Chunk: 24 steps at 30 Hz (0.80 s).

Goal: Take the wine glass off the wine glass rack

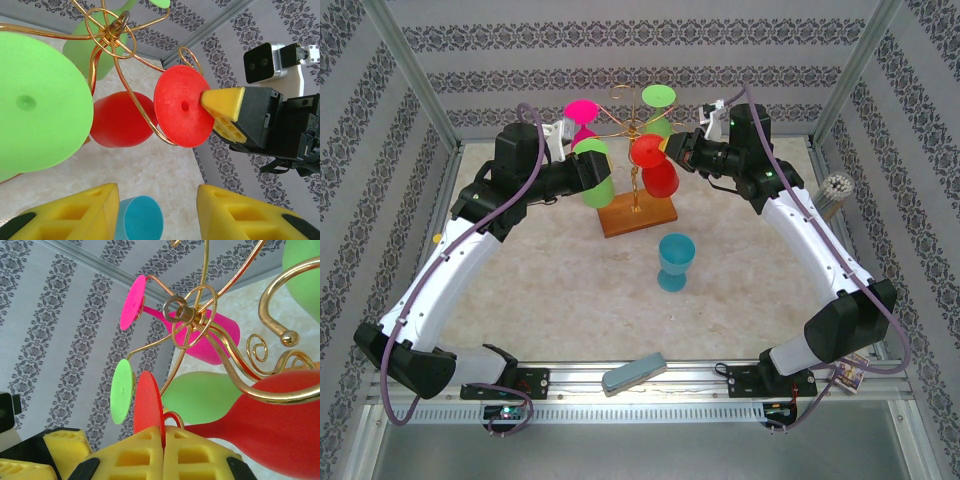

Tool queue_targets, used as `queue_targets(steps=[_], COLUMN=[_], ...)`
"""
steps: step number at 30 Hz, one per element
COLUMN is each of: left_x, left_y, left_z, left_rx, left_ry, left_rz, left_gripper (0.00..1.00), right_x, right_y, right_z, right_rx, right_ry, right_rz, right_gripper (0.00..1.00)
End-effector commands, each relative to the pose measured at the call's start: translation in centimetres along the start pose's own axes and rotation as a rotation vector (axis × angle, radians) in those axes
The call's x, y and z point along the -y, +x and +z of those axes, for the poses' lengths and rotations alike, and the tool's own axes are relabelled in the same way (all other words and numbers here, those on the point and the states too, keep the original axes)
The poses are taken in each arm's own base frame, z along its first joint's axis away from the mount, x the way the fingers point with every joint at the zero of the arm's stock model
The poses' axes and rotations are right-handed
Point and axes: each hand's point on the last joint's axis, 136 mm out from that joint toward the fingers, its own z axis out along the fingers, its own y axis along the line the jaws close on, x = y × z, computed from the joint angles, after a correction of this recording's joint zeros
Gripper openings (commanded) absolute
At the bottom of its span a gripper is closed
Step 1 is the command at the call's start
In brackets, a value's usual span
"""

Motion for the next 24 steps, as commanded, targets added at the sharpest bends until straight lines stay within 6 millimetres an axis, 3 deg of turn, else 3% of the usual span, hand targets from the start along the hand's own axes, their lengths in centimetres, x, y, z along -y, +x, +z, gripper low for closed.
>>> queue_targets(steps=[1,10,24], left_x=[0.7,1.0,1.1], left_y=[-1.1,-1.2,-1.4], left_z=[-1.1,-1.0,-1.3], left_rx=[0.050,0.052,0.060], left_ry=[0.033,0.045,0.053], left_rz=[0.013,0.011,0.012], left_gripper=[0.45,0.45,0.45], right_x=[-0.4,-2.1,-3.0], right_y=[-0.1,-0.4,-0.4], right_z=[-0.2,-0.5,-0.8], right_rx=[-0.006,-0.009,-0.010], right_ry=[-0.027,-0.081,-0.116], right_rz=[0.013,0.036,0.057], right_gripper=[0.00,0.00,0.00])
